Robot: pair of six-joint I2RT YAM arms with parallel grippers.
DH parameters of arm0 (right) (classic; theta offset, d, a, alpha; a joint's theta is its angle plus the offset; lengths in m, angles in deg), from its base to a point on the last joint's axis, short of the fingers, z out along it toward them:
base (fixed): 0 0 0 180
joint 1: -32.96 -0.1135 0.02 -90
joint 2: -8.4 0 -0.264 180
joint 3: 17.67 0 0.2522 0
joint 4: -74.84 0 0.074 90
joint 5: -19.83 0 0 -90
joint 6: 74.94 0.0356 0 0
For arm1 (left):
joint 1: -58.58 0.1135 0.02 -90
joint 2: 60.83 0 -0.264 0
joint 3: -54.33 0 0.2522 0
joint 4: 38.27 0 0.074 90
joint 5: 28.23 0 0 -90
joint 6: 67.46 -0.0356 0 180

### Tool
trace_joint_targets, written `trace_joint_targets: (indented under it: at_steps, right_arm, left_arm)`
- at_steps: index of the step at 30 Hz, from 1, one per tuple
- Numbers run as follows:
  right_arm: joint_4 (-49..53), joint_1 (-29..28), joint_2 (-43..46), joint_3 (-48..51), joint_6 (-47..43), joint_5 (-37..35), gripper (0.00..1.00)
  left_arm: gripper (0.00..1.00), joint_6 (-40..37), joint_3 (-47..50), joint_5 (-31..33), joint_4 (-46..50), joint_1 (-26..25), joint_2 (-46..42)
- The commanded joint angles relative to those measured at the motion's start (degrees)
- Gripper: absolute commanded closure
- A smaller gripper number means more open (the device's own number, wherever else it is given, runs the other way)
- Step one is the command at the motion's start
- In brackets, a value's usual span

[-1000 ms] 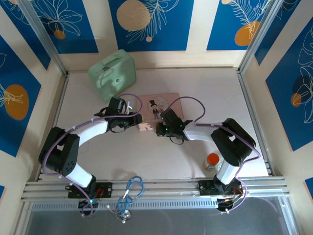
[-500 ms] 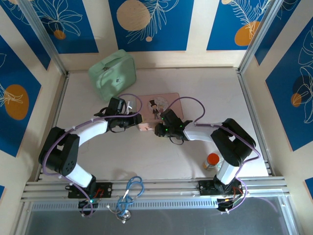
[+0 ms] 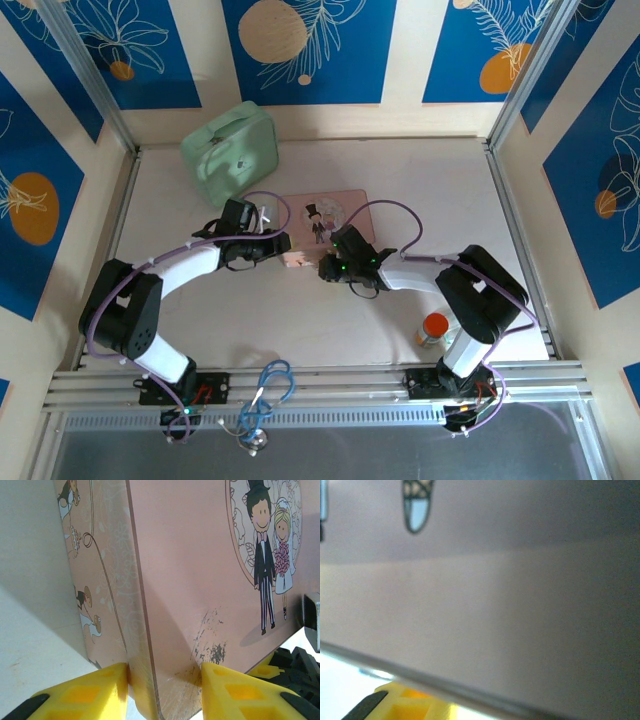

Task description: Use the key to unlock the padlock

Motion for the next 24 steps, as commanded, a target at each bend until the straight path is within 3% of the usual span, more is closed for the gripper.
trace_joint_targets:
  at_steps: [1,24]
  right_arm:
    - [3.31,0.42,-1.15,0.88,0.97,0.57,0.7]
    - [-0.22,1.3,-1.69,1.81,-0.03,-0.4,0.74]
  left_arm:
    - [0.61,-1.72,0.24,1.43,2.64,1.0,0.68]
    - [0.62,-1.34,1.11,1.17,1.6,1.03,1.21]
